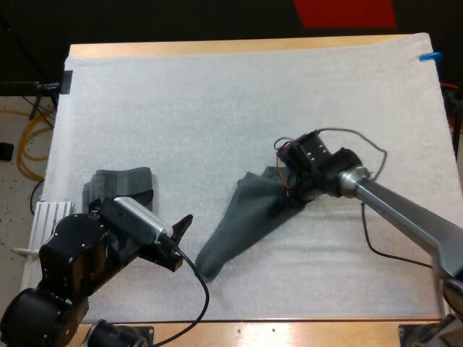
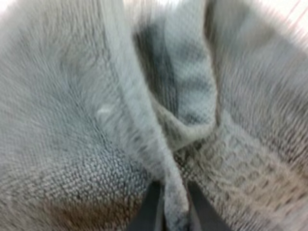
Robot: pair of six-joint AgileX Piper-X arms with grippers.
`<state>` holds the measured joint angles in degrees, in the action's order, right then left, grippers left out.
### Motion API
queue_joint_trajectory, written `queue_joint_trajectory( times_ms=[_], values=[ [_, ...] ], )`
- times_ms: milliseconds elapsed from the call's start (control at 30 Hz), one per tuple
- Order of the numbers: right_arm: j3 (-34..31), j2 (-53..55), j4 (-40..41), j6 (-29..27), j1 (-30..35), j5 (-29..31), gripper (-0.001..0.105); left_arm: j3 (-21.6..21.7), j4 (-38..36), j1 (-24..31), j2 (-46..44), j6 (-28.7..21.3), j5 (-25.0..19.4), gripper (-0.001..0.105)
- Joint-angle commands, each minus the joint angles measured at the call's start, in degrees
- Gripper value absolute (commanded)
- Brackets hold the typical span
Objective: Pick towel from pile fold and stack
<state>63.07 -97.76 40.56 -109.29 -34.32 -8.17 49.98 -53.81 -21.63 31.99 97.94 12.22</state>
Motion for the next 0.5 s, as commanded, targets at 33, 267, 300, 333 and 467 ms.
queue_joint_trajectory(
  times_ms=[33,267,300,333,467],
  values=[
    [0.3,4.4,-1.5,-0.6,0.2,2.9,0.001,0.3,0.1,-0.2,0.1,0.4,0.1,0.072],
    [0.3,16.3,-15.6,-0.7,0.2,19.5,0.001,0.3,0.1,-0.2,0.1,0.4,0.1,0.072],
    [0.3,17.4,-17.8,-0.9,0.2,23.1,0.001,0.3,0.1,-0.2,0.1,0.4,0.1,0.072],
    [0.3,18.3,-19.3,-1.3,0.2,26.3,0.001,0.3,0.1,-0.2,0.1,0.4,0.1,0.072],
    [0.3,20.1,-24.4,-4.9,0.2,37.2,0.001,0.3,0.1,-0.2,0.1,0.4,0.1,0.072]
  ],
)
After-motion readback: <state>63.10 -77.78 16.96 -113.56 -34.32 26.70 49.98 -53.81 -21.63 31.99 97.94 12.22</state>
